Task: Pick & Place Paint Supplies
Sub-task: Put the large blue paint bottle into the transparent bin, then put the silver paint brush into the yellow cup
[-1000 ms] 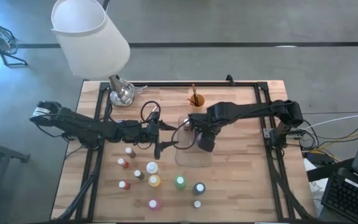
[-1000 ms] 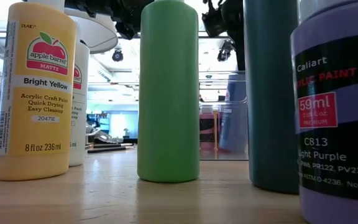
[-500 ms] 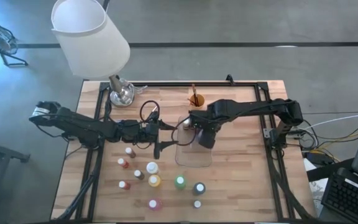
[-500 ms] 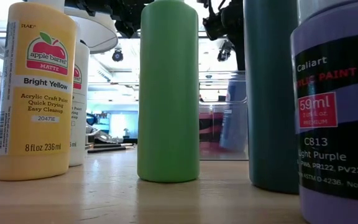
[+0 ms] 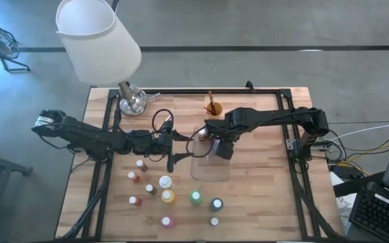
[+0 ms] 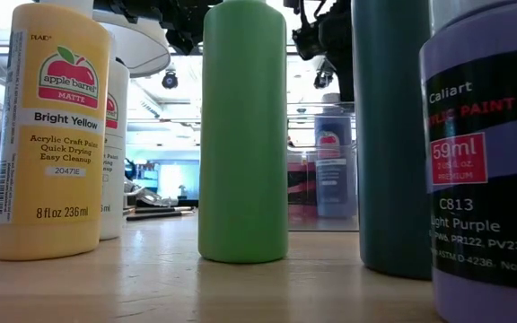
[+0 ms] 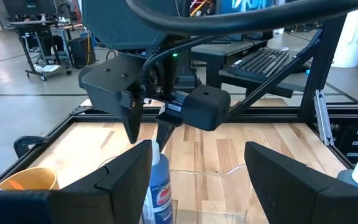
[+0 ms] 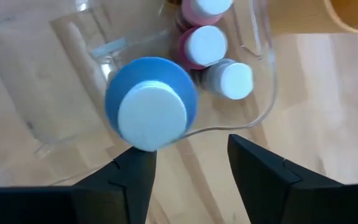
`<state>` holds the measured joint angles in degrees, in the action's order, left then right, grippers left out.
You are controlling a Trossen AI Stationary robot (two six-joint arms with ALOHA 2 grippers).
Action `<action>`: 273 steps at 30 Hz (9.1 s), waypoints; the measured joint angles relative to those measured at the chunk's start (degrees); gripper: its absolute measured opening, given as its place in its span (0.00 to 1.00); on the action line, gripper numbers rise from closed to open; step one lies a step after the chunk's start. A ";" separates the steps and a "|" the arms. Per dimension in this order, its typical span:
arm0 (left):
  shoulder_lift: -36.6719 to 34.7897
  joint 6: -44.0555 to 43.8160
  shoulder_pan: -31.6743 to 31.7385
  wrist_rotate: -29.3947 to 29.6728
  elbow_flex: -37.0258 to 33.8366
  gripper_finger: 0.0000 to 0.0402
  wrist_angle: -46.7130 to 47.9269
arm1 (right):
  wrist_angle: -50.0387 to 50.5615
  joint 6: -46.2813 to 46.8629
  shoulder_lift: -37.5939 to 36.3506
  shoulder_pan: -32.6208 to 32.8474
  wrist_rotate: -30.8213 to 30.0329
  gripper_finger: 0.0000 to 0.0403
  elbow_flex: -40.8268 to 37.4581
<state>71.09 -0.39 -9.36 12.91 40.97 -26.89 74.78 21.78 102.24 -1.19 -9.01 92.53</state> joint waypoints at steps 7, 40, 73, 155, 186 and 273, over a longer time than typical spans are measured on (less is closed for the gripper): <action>0.00 0.00 0.00 0.00 0.00 0.65 0.00 | 1.77 0.24 -0.91 0.02 -0.56 0.52 0.00; -13.85 -4.03 -0.40 0.22 0.02 0.65 24.03 | 14.70 24.16 -21.57 20.79 -39.12 0.18 -0.83; -23.99 -14.67 4.71 23.71 4.55 0.61 49.12 | -27.90 17.99 -51.24 18.73 -49.30 0.04 -50.86; 10.43 -28.53 36.65 4.92 15.18 0.48 51.34 | -42.57 11.57 -42.80 -27.88 -47.24 0.02 -57.07; 28.93 -21.70 37.07 5.16 25.38 0.43 59.88 | -45.65 9.04 -37.29 -27.85 -43.51 0.02 -57.02; 33.48 -13.19 35.54 0.51 45.85 0.00 60.08 | -46.84 6.51 -37.33 -27.82 -42.96 0.02 -57.18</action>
<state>104.57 -13.58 26.19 13.42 86.82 33.19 27.94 28.29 64.90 -29.02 -51.96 35.35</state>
